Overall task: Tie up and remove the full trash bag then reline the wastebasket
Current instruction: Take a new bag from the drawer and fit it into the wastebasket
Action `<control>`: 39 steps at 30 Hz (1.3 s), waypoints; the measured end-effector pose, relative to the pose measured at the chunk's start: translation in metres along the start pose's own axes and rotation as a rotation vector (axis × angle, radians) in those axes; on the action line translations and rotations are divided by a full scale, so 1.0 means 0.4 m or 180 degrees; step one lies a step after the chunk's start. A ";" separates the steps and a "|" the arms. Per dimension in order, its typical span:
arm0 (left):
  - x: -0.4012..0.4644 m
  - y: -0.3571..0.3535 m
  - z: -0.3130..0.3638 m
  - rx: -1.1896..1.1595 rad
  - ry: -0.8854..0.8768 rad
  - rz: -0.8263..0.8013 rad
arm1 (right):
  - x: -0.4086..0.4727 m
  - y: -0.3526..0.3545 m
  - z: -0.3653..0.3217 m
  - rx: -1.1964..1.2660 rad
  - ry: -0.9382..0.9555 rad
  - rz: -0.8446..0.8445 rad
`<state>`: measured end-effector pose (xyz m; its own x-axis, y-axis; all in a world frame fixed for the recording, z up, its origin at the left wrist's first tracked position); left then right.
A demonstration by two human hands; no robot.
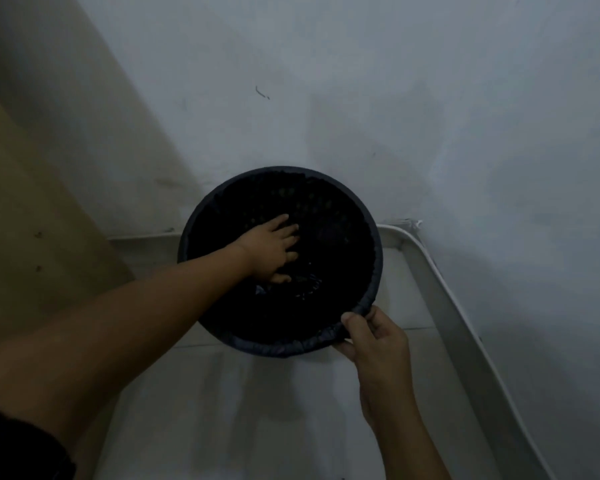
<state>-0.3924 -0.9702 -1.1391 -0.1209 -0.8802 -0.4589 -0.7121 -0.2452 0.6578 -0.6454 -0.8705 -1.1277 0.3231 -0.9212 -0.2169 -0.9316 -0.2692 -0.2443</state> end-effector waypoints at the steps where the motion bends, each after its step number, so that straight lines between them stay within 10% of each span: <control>1: -0.001 -0.011 -0.009 0.0119 0.0176 -0.0116 | -0.002 -0.001 0.000 0.0023 0.0010 -0.0008; 6: 0.005 -0.038 -0.020 0.0193 0.0415 -0.0736 | -0.004 -0.011 0.009 0.0099 0.0068 -0.0005; 22: -0.234 0.042 -0.054 -0.2906 0.0760 0.0177 | 0.081 -0.037 -0.024 0.0217 -0.0032 -0.0026; 27: -0.343 0.086 -0.071 -0.2380 0.1029 0.0687 | 0.068 -0.058 -0.034 0.0149 -0.0051 -0.0059; 33: -0.398 -0.014 -0.027 -0.2356 0.1039 -0.1019 | 0.051 -0.067 -0.035 0.0175 -0.0010 -0.0065; 39: -0.398 -0.026 -0.025 -0.2234 0.1125 0.0005 | 0.047 -0.062 -0.027 0.0176 -0.0015 -0.0062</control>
<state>-0.3590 -0.8315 -1.0668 0.1896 -0.9289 -0.3181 -0.0944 -0.3397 0.9358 -0.6180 -0.8841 -1.1154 0.3420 -0.9146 -0.2159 -0.9145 -0.2711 -0.3003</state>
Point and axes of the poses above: each hand's wrist, its own x-axis towards the middle knuckle, its own y-axis out of the back of the hand, z = x × y, the point moved 5 cm from there along x, towards the middle knuckle, and after that the axes turned 9 degrees about -z, right-handed, at the moved point
